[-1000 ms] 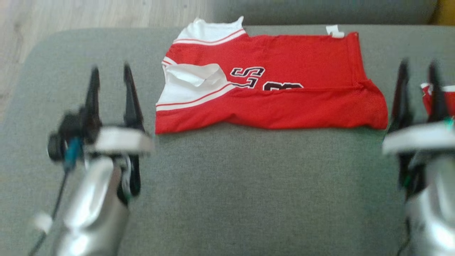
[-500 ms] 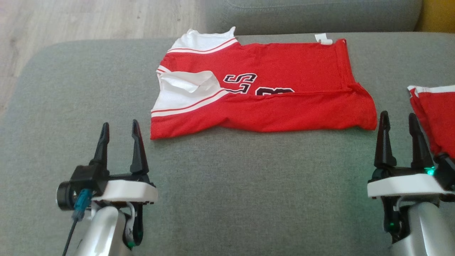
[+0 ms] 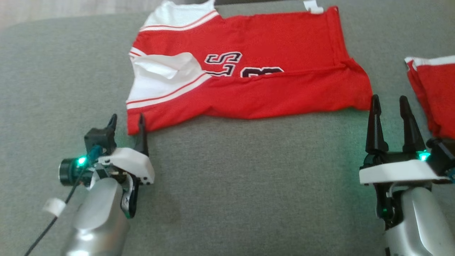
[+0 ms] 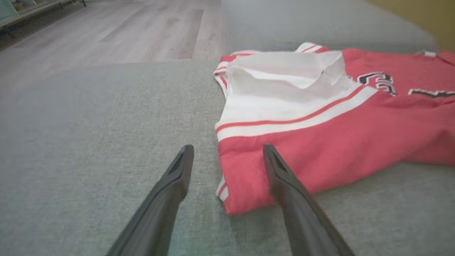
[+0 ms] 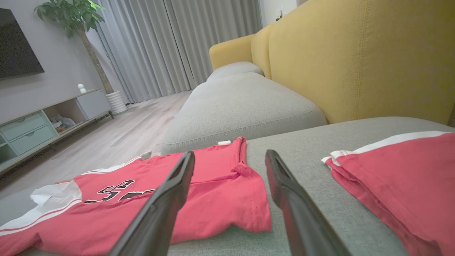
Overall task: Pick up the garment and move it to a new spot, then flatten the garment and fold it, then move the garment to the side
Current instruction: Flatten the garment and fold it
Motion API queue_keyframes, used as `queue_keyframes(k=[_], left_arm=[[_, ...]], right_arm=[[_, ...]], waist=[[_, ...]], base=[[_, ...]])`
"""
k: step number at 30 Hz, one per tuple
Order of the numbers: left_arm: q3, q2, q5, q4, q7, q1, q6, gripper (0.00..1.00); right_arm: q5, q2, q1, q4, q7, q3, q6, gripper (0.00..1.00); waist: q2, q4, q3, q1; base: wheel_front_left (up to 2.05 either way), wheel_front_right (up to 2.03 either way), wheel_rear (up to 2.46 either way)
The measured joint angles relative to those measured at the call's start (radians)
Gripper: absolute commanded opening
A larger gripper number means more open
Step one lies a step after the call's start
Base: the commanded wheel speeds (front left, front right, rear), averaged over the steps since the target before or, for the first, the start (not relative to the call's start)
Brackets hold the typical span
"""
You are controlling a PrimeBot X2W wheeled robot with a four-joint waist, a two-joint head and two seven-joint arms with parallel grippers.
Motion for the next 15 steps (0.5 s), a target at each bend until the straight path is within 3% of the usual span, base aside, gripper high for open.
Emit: queue_keyframes(k=[7, 8, 9, 15], left_arm=[[-0.001, 0.006, 0.000, 0.136, 0.036, -0.067, 0.023, 1.00], [-0.002, 0.005, 0.000, 0.148, 0.042, -0.080, 0.021, 0.71], [-0.004, 0.005, 0.000, 0.160, 0.045, -0.090, 0.013, 0.00], [-0.010, -0.011, -0.002, 0.176, -0.011, -0.095, -0.007, 0.00]], right_arm=[[0.009, 0.000, -0.006, 0.000, 0.000, 0.002, 0.000, 1.00], [0.009, 0.000, -0.006, 0.001, 0.000, 0.001, 0.000, 1.00], [0.009, 0.000, -0.006, 0.003, 0.000, 0.001, 0.000, 1.00], [-0.019, 0.000, -0.007, 0.082, 0.003, -0.006, 0.000, 1.00]], waist=[[0.0000, -0.030, 0.024, -0.0002], [0.0000, -0.030, 0.023, -0.0002], [0.0000, -0.030, 0.023, -0.0002], [0.0000, -0.012, 0.011, -0.0002]], base=[[0.00, 0.00, 0.00], [0.00, 0.00, 0.00], [0.00, 0.00, 0.00], [0.00, 0.00, 0.00]])
